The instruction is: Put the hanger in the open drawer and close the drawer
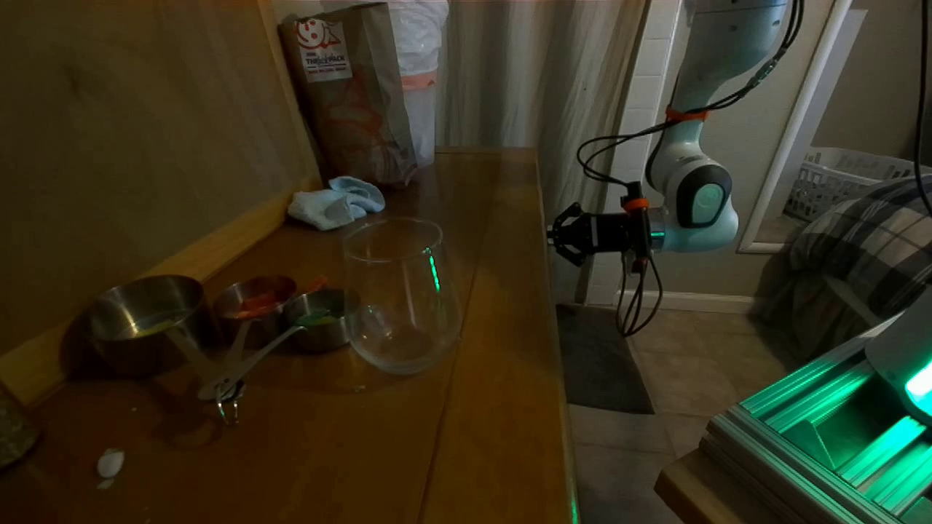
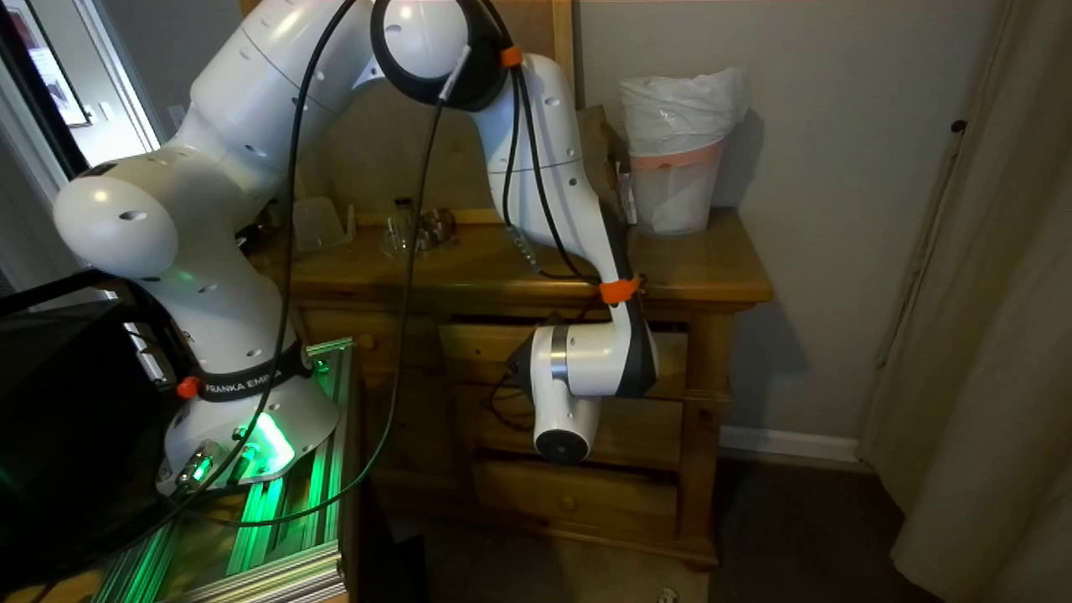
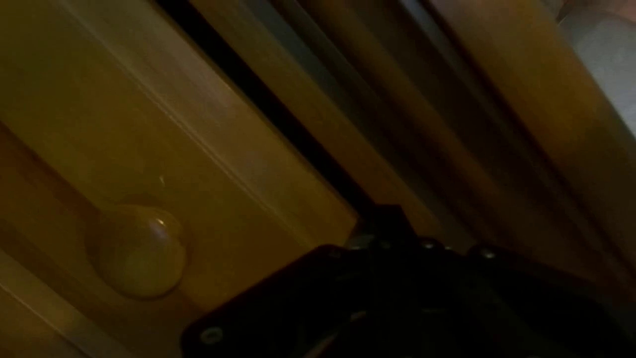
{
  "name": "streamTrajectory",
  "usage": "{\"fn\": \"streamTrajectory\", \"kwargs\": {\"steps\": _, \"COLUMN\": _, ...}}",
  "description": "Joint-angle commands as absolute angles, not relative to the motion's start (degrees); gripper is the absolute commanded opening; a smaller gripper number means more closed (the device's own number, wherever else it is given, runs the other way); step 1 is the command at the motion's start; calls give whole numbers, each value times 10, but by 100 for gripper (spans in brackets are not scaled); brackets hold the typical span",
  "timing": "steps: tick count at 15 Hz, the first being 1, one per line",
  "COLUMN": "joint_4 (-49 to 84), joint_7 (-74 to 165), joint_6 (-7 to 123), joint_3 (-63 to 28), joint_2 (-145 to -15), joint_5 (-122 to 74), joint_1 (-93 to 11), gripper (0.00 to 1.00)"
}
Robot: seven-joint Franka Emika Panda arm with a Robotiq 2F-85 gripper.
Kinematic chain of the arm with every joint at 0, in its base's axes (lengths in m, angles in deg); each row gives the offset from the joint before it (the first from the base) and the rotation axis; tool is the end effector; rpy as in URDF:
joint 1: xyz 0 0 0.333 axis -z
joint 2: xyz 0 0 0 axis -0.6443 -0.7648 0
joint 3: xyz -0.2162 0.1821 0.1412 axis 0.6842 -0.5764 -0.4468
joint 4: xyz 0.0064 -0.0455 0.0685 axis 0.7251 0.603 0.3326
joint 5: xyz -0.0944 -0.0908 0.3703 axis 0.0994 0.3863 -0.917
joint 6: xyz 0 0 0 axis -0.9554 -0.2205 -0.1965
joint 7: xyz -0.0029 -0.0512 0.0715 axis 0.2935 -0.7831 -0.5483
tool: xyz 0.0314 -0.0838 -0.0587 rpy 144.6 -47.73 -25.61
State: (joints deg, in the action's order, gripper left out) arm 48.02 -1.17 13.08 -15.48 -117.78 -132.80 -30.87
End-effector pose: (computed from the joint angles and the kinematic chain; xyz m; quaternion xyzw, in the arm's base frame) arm 0.4424 -0.0283 -0.0228 -0.5907 0.4319 0.0877 0.6760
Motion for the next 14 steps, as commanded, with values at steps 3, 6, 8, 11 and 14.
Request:
{"fn": "streamTrajectory", "kwargs": {"steps": 3, "joint_4": 457, "joint_7": 13, "joint_6": 96, "joint_3": -157, "joint_2": -1197, "joint_5": -1345, "joint_1": -323, "gripper": 0}}
{"fn": "streamTrajectory", "kwargs": {"steps": 6, "joint_4": 450, "joint_7": 19, "joint_6": 95, "joint_3": -155, "joint_2": -1202, "joint_5": -1342, "joint_1": -331, "gripper": 0}}
{"fn": "streamTrajectory", "kwargs": {"steps": 8, "joint_4": 453, "joint_7": 17, "joint_6": 94, "joint_3": -150, "joint_2": -1194, "joint_5": -1343, "joint_1": -329, "gripper": 0}}
{"fn": "streamTrajectory", "kwargs": {"steps": 11, "joint_4": 462, "joint_7": 15, "joint_6": 99, "joint_3": -135, "joint_2": -1176, "joint_5": -1332, "joint_1": -329, "gripper": 28}}
{"fn": "streamTrajectory", "kwargs": {"steps": 14, "joint_4": 481, "joint_7": 8, "joint_6": 108, "joint_3": -107, "joint_2": -1148, "joint_5": -1306, "joint_1": -331, "gripper": 37}}
